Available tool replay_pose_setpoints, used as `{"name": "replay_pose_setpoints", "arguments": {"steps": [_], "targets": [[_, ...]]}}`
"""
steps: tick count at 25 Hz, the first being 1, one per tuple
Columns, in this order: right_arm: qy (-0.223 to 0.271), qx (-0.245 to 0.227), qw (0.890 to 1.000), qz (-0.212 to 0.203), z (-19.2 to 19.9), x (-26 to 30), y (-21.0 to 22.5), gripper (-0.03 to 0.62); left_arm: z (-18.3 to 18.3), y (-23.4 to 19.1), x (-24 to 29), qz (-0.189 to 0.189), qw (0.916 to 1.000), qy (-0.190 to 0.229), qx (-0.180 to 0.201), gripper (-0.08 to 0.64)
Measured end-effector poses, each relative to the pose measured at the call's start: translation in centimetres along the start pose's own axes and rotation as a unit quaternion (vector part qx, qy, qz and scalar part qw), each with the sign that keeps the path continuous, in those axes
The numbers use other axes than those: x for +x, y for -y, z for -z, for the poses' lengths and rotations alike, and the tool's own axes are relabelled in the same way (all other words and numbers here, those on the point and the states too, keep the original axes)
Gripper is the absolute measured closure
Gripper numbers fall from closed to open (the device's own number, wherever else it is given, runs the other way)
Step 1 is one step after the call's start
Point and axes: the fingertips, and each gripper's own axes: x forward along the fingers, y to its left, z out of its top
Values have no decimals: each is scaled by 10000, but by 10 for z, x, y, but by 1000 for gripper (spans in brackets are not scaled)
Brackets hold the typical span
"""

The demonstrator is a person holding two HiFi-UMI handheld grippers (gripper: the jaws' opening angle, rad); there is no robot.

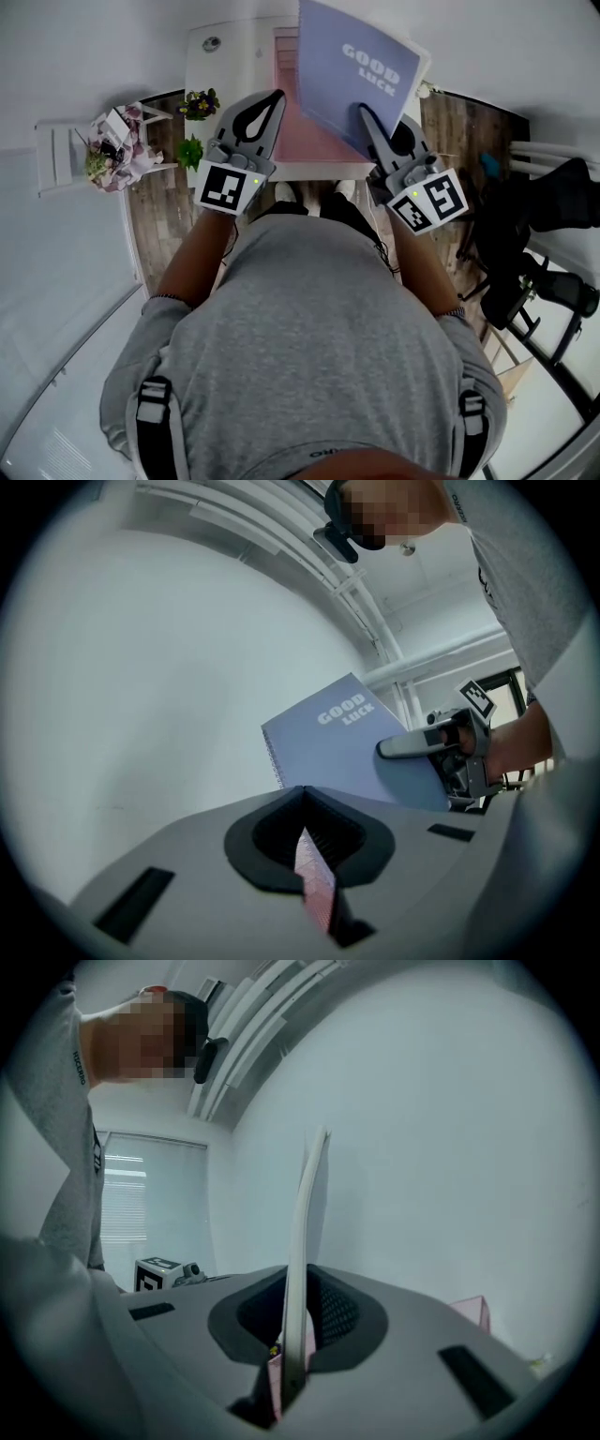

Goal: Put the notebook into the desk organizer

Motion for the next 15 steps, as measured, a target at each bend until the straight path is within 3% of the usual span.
{"name": "replay_pose_setpoints", "arguments": {"steps": [7,15], "targets": [[-120,740,9945,-730,0,11,16,552,-3,3,11,-454,9989,-2,97,541],[-401,1909,9729,-1245,13,24,28,552,-3,-4,14,-823,9964,-22,211,541]]}}
